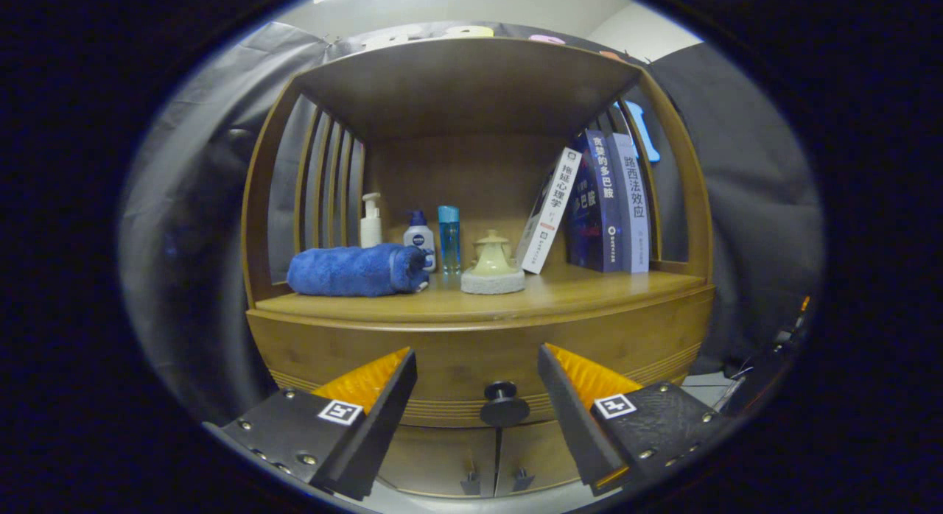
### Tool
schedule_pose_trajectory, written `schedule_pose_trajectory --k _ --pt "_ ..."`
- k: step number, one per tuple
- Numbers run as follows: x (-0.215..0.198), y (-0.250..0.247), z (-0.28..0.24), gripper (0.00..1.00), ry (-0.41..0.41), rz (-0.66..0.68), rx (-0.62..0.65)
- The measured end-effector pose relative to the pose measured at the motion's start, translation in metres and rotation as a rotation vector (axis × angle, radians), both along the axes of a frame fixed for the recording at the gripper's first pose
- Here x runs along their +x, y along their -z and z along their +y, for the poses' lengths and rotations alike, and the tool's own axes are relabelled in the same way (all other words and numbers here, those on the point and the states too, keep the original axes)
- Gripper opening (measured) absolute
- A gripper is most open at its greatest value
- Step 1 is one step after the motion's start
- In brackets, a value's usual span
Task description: Pull open the drawer, take out the items inside it, and place them on the countertop above the cabinet.
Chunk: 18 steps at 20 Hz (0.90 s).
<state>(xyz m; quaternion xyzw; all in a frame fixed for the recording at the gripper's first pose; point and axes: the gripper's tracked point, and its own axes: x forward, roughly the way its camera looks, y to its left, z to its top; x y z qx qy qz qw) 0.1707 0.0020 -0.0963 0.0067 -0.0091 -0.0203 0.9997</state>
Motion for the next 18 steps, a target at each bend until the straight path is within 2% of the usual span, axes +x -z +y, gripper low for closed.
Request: schedule_pose_trajectory --k 6,11,18 --pt "-0.040 -0.052 0.007 0.99 0.024 -0.032 -0.015" --pt "-0.075 -0.090 0.022 0.98 0.009 -0.043 -0.029" --pt "-0.124 -0.136 0.015 0.98 0.081 -0.047 -0.056"
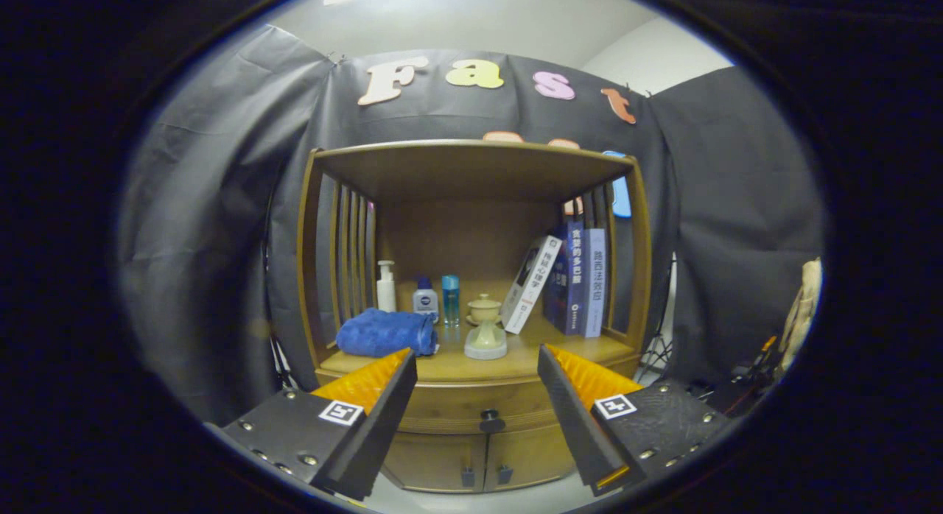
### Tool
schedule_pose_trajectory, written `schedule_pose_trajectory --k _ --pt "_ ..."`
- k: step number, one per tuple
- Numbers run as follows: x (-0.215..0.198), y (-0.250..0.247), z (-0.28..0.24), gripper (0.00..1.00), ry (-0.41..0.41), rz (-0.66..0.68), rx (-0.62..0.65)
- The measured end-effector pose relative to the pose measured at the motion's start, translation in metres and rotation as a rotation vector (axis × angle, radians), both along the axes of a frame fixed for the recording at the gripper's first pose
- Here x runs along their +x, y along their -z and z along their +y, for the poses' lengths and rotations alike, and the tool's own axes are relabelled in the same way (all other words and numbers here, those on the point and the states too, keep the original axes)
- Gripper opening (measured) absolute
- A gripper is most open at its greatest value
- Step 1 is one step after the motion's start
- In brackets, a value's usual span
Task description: Pull open the drawer, take out the items inside it, and place them on the countertop above the cabinet.
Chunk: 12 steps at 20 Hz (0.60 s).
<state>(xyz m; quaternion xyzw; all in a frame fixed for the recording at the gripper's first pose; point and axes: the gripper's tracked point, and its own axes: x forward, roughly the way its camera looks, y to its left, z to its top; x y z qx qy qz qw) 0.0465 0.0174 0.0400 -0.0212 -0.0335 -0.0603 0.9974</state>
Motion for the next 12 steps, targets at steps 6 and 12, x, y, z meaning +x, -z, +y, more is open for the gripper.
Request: schedule_pose_trajectory --k 6,12 --pt "-0.047 -0.022 0.004 0.98 0.006 -0.016 0.007" --pt "-0.076 -0.018 -0.008 0.98 0.055 -0.027 0.044"
